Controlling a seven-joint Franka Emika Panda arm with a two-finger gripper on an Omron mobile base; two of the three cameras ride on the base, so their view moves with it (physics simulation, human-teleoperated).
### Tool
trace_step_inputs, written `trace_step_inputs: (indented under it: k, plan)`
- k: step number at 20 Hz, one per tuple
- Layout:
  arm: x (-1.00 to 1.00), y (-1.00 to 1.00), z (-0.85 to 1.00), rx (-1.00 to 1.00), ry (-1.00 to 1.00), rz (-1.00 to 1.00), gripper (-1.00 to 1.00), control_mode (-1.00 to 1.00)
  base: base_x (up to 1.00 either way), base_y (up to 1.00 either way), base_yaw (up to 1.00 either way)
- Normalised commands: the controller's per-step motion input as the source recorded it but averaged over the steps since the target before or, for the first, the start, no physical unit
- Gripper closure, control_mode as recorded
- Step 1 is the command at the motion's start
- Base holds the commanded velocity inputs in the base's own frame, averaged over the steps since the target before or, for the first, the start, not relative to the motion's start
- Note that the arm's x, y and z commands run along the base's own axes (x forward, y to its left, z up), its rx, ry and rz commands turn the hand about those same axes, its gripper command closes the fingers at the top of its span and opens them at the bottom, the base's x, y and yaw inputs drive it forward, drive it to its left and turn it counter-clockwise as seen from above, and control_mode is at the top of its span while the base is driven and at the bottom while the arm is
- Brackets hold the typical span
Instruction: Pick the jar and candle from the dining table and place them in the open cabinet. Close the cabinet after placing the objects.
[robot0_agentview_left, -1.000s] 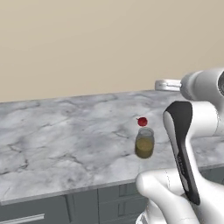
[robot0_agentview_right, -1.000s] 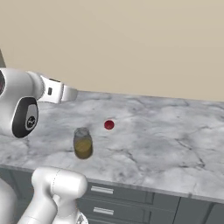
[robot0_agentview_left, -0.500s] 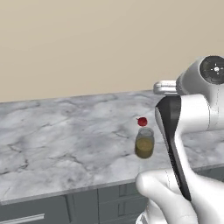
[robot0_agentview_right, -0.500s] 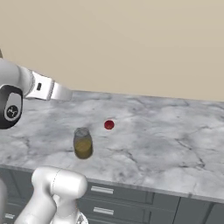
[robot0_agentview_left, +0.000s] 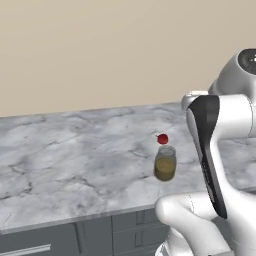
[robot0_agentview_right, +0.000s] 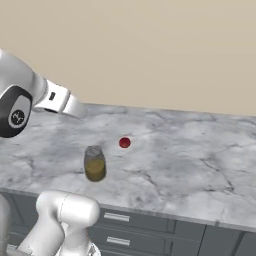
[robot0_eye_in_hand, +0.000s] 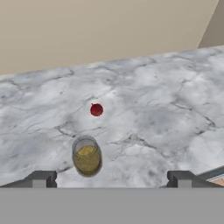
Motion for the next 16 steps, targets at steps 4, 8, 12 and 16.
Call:
trace_step_inputs:
  k: [4, 8, 12, 16]
  plan:
    - [-0.14, 0.0, -0.36, 0.03, 0.1, 0.0, -1.0, -1.0, 0.0, 0.0, 0.0]
    - [-0.03, 0.0, -0.33, 0.0, 0.04, 0.0, -1.0, -1.0, 0.0, 0.0, 0.0]
    - [-0.12, 0.0, -0.31, 0.0, 0.0, 0.0, -1.0, -1.0, 0.0, 0.0, 0.0]
    - [-0.07, -0.03, -0.22, 0.01, 0.0, 0.0, -1.0, -1.0, 0.0, 0.0, 0.0]
